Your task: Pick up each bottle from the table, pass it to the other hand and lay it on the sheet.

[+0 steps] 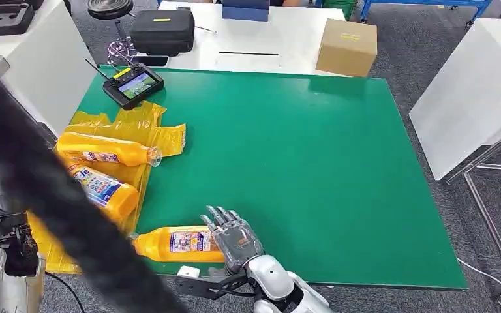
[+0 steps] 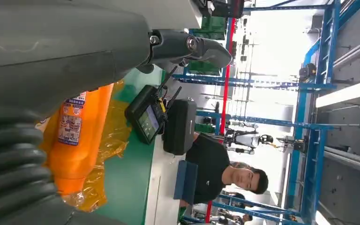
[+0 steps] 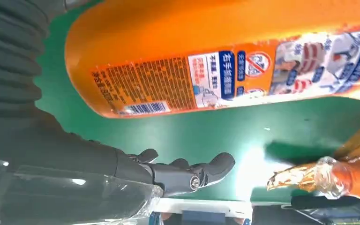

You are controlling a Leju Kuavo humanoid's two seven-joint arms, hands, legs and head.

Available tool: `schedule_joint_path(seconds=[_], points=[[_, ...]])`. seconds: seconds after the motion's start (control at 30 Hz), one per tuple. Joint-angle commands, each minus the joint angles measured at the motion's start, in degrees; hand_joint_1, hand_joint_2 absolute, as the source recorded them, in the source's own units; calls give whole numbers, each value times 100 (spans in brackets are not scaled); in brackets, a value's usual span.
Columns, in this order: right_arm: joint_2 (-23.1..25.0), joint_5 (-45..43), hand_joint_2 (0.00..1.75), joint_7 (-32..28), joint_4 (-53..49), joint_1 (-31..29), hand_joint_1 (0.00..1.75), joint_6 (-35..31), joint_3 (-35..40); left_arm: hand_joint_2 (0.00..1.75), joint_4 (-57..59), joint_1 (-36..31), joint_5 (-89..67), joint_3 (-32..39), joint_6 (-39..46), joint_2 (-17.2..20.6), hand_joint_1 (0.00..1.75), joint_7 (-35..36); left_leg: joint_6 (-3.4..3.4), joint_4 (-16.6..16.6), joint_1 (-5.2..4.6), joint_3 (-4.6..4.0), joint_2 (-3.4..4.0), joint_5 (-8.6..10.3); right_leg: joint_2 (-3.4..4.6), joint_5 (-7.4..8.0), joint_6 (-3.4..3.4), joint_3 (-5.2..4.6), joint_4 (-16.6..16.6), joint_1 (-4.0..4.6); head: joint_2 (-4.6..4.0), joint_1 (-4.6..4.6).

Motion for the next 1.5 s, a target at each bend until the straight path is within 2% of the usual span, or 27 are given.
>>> schedule_joint_path(seconds=[0.03,0.3,0.5,0.57,0.8,0.87,1.03,1.4,1.5], points=[[13,-24,175,-14,631,-320,0,108,288,0,394,-276,-5,-8,-14,-101,0,-8,-28,-12,6,24,-3,-1,-7,-2,-13,26,-13,4,0,0],[169,5,175,44,982,-420,0,158,242,0,401,-244,-19,-124,-8,-44,0,-2,-15,-6,3,9,-1,1,-4,0,-7,4,-7,2,0,0],[489,60,175,48,1379,-693,0,203,207,0,564,-486,0,-328,6,-61,0,3,-27,-8,5,17,-6,1,-10,-3,-12,13,-6,3,0,0],[565,59,175,49,1508,-746,0,232,215,0,601,-552,-16,-384,37,-73,0,24,-54,-21,11,44,-8,2,-16,-3,-25,42,-20,7,0,0],[867,134,175,114,1915,-940,0,271,289,0,664,-628,0,-490,112,-45,0,24,-20,-8,5,12,-3,2,-6,-1,-9,12,-5,2,0,0],[912,133,175,118,1998,-973,0,308,309,0,666,-657,6,-512,117,-65,0,27,-40,-15,10,35,-1,-3,-7,-5,-18,37,-14,6,0,0],[997,133,175,113,2236,-1041,0,377,376,0,645,-725,12,-541,158,-116,0,48,-21,-8,7,15,-2,2,-9,-2,-9,22,-7,2,0,-2],[1106,154,175,171,2643,-1106,0,575,555,0,559,-666,29,-550,202,-145,0,69,-32,-12,10,27,0,-2,-9,-5,-14,45,-12,4,0,2],[1119,227,175,309,2864,-1126,3,827,649,0,626,-729,62,-563,222,-122,0,80,-23,-10,8,18,-4,3,-13,-2,-10,38,-9,3,0,0]])
